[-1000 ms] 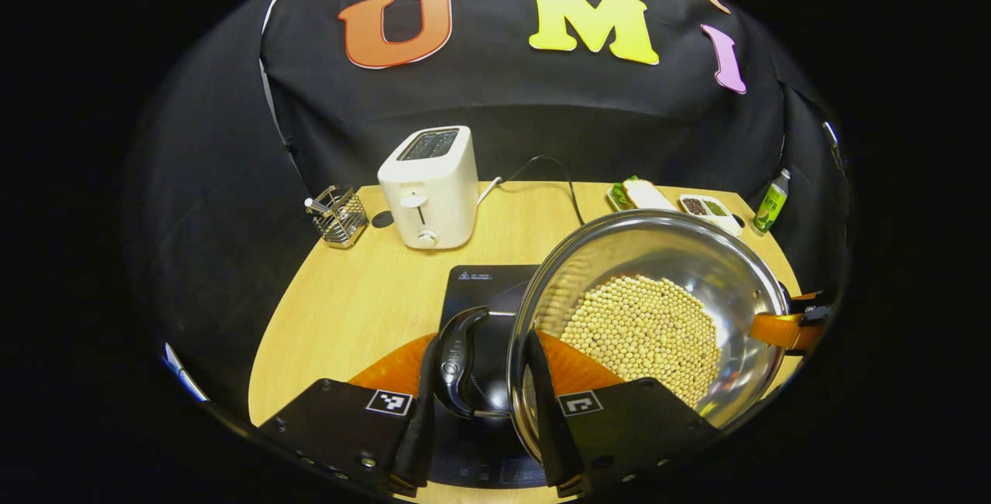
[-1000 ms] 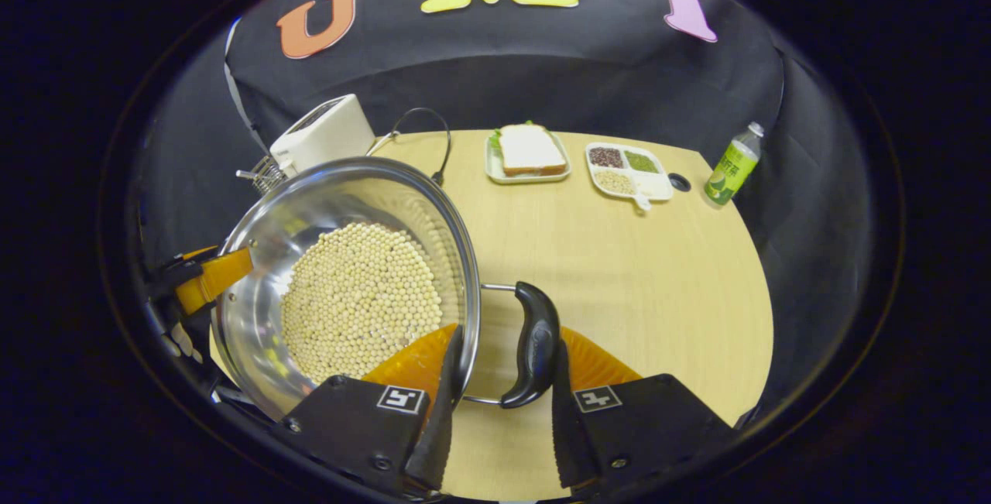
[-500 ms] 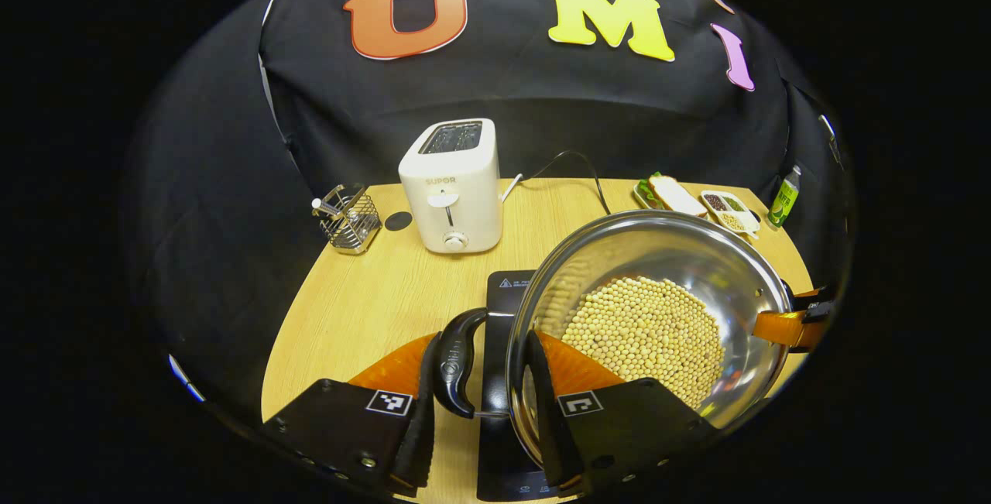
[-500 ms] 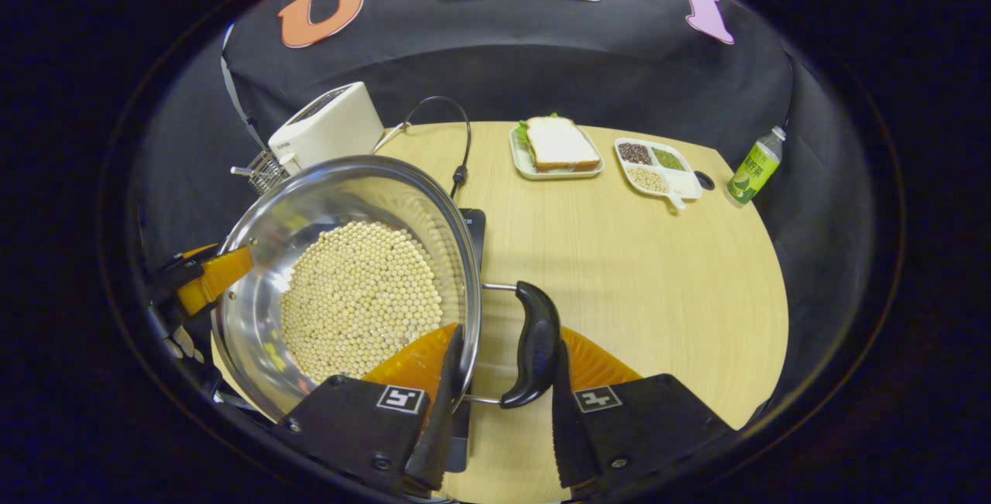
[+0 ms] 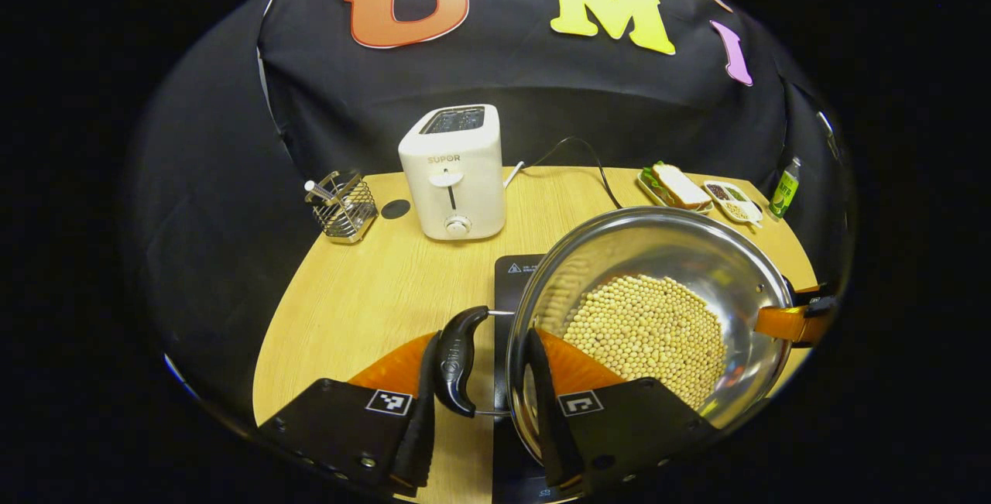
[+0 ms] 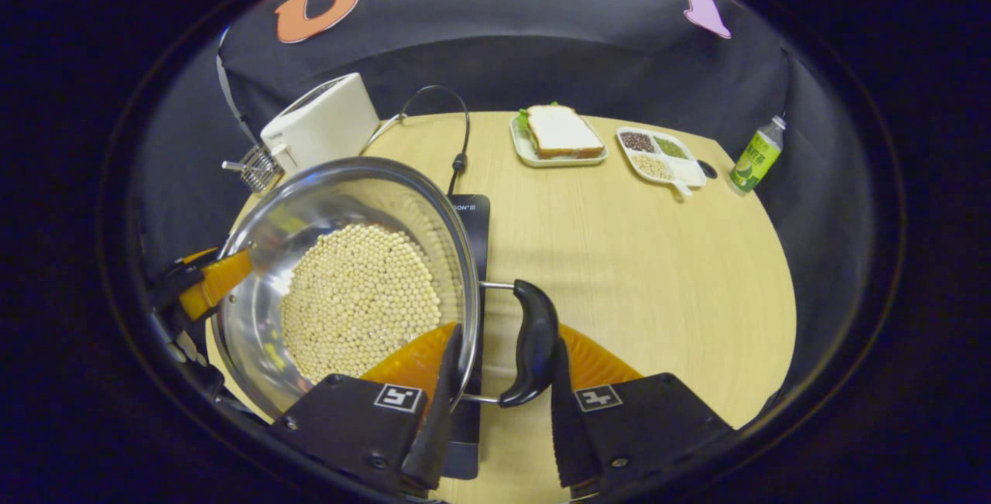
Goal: First push the handle of the pot to place it horizontally, then grasp the pot with both hands and set it on the induction cooktop.
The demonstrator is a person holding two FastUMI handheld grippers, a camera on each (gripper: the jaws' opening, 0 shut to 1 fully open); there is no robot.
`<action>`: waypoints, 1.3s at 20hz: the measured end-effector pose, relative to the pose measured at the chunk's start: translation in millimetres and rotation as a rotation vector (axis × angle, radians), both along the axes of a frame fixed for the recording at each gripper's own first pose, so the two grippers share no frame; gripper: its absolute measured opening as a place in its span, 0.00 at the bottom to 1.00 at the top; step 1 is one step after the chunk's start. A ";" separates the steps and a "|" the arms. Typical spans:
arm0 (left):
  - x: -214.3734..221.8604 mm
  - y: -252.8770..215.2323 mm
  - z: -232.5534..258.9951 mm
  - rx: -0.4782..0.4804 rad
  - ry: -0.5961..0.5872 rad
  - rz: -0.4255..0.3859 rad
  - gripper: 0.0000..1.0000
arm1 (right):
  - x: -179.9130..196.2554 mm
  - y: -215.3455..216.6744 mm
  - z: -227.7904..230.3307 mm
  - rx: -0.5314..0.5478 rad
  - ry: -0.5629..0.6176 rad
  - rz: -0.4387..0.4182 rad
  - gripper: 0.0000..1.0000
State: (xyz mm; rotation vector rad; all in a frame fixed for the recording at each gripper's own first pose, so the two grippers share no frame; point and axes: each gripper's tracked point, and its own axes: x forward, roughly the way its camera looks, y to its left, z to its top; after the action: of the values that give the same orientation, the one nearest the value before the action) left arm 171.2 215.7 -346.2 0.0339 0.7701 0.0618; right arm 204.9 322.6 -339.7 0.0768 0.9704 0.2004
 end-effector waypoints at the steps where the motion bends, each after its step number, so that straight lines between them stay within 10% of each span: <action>1: -0.4 -0.8 -1.0 -0.001 -0.004 -0.002 0.44 | 0.8 -1.4 -0.2 -0.004 -0.004 -0.001 0.55; 8: 4.8 12.0 4.9 0.023 -0.061 0.016 0.70 | 0.6 -8.1 0.6 0.014 -0.041 -0.012 0.77; 10: 4.6 17.0 15.5 0.044 -0.096 0.025 0.98 | 1.5 -9.8 7.2 0.042 -0.094 0.002 0.89; 26: -31.4 20.3 78.0 0.138 -0.233 0.105 0.97 | -11.9 -41.3 66.5 -0.036 -0.301 0.094 0.96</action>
State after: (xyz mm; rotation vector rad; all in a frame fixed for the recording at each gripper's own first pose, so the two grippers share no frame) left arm 139.8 236.0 -268.3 0.1155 0.5329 0.2156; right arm 193.0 281.3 -273.2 -0.0319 0.6780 0.2729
